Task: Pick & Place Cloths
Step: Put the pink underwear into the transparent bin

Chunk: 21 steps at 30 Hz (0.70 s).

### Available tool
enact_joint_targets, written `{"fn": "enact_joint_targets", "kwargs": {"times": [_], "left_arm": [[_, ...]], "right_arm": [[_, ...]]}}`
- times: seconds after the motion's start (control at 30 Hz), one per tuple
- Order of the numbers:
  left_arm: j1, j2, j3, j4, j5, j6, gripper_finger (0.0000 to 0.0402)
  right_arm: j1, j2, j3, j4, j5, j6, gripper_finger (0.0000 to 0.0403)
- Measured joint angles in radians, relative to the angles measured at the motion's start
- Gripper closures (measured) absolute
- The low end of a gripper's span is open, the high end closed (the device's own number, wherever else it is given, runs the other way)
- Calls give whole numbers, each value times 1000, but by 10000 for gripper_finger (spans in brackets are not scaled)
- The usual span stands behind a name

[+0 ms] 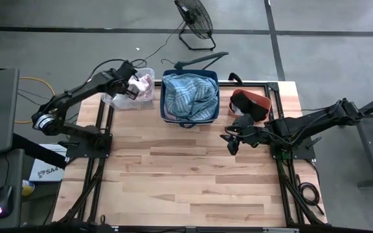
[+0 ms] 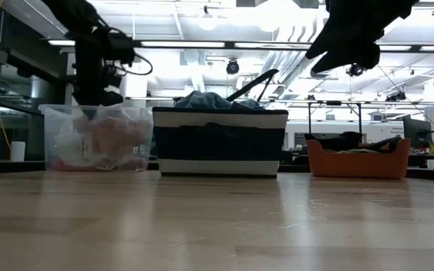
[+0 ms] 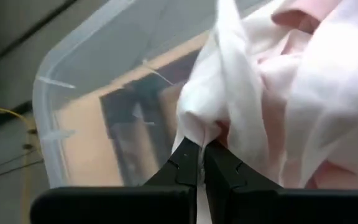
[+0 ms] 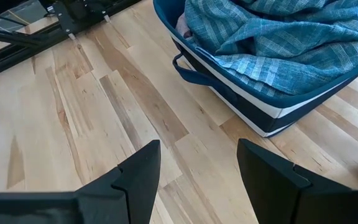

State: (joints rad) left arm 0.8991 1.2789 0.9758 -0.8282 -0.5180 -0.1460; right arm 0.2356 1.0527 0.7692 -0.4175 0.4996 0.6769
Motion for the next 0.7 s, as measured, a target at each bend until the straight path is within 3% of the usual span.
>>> {"fn": "enact_joint_targets", "kwargs": {"times": [0.37,0.7], "left_arm": [[73,78,0,66,246,-41,394],[69,81,45,51,299,14,249]], "right_arm": [[0,0,0,3,35,-10,198],[0,0,0,3,26,-22,198]]}}
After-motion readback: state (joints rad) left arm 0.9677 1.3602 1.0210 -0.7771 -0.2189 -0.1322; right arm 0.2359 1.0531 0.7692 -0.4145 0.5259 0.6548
